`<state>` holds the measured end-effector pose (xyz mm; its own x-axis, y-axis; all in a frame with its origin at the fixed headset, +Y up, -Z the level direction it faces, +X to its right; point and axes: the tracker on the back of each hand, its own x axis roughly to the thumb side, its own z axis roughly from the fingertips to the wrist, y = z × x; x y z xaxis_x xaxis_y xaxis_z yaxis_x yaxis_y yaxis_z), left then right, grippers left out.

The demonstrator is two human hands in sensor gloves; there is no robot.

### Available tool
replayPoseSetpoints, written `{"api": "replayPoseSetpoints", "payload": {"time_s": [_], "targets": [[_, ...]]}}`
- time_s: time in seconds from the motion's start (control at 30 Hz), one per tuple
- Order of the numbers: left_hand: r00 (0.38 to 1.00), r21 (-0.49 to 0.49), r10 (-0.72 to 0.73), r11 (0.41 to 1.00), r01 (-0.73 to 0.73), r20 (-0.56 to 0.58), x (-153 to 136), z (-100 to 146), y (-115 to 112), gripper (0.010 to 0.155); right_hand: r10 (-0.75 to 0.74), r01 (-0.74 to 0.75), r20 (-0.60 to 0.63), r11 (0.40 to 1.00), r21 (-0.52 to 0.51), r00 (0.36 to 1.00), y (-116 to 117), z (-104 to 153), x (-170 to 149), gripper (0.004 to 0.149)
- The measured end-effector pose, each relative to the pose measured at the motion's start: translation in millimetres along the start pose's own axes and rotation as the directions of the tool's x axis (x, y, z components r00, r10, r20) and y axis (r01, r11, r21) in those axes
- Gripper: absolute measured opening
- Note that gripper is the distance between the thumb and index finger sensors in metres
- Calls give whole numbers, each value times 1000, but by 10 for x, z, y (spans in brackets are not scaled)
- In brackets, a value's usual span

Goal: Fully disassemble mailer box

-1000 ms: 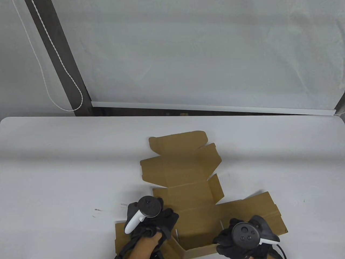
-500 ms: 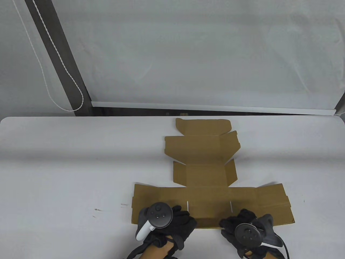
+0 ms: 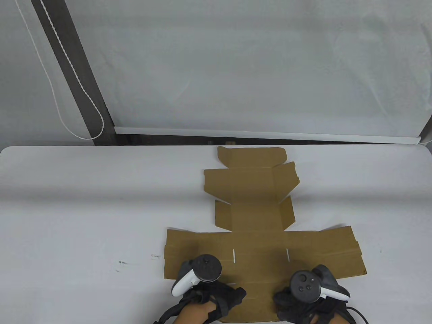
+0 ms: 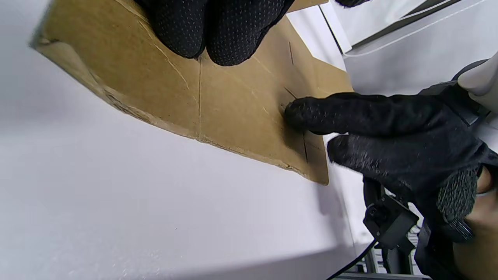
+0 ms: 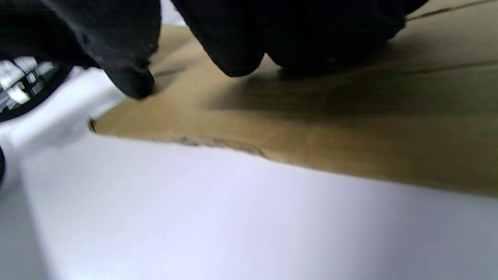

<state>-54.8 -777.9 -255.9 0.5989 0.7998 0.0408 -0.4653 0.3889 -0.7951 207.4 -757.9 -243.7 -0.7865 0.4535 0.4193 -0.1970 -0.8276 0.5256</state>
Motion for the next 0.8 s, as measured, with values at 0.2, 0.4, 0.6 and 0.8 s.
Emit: {"api": "replayPoseSetpoints", "payload": {"time_s": [0.2, 0.4, 0.6, 0.8], "targets": [[987, 140, -49, 990, 28, 151, 103, 29, 135, 66, -5, 21, 51, 950, -313, 999, -174, 52, -57, 63], [971, 180, -139, 968, 175, -195, -34, 12, 114, 90, 162, -182, -156, 975, -125, 974, -13, -96, -209, 86], [812, -27, -321, 935, 354, -487, -395, 1, 245, 98, 203, -237, -434, 971, -23, 878, -101, 119, -685, 94], [834, 10, -296, 940, 340, -465, -381, 79, 273, 96, 129, -153, -410, 988, -25, 903, -119, 148, -724, 92]]}}
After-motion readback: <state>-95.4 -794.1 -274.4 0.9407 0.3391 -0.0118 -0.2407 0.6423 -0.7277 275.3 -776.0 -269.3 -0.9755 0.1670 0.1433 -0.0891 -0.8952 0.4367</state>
